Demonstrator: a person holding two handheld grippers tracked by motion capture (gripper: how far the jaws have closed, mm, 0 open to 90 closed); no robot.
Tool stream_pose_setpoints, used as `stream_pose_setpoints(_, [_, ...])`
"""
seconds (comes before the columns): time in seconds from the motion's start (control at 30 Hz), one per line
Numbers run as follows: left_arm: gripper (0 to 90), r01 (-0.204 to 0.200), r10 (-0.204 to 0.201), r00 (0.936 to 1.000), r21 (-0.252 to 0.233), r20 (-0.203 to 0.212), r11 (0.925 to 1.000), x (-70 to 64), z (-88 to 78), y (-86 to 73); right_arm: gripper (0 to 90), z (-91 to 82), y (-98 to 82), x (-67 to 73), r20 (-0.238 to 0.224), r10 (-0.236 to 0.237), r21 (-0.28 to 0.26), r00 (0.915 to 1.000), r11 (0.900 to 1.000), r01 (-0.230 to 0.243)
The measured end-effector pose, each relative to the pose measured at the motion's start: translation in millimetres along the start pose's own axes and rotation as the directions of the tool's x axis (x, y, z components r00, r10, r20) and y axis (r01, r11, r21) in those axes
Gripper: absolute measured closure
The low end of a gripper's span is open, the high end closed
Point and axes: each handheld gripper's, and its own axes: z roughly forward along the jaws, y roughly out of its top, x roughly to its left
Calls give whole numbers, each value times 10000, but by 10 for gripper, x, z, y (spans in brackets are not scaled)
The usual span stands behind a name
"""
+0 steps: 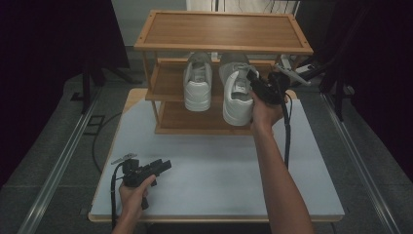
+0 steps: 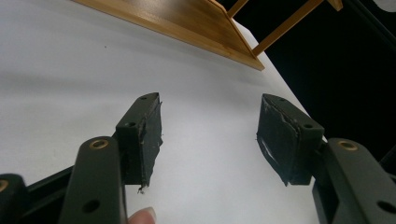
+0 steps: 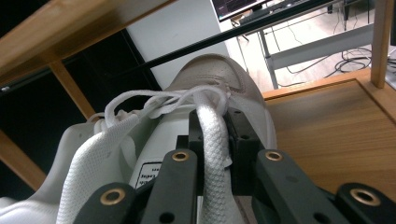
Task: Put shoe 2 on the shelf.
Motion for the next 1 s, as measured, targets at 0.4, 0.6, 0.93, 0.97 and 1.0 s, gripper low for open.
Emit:
stream_pose_setpoints(0.4, [403,28,-28,10000,-55,-5,10000,22,-23,3,807,234,-67,87,195,284,86,9994,9996,-285])
stream_pose_setpoints(0.6, [404,78,-78,10000,-94,-26,9999,29,-41,9,786,296,-99,119,180,366,255,9992,9990,-370])
stream_pose_setpoints(0.93, [404,55,-55,10000,-80,-25,10000,26,-36,4,650,344,-76,152,94,174,307,9998,9994,-177])
stream_pose_setpoints(0.97, [404,50,-50,10000,-77,-31,10000,26,-35,2,606,351,-63,152,-80,281,383,9996,9989,-278])
stream_pose_setpoints(1.0, [404,42,-42,10000,-87,-31,10000,27,-34,0,606,351,-63,152,-80,281,383,9996,9989,-278])
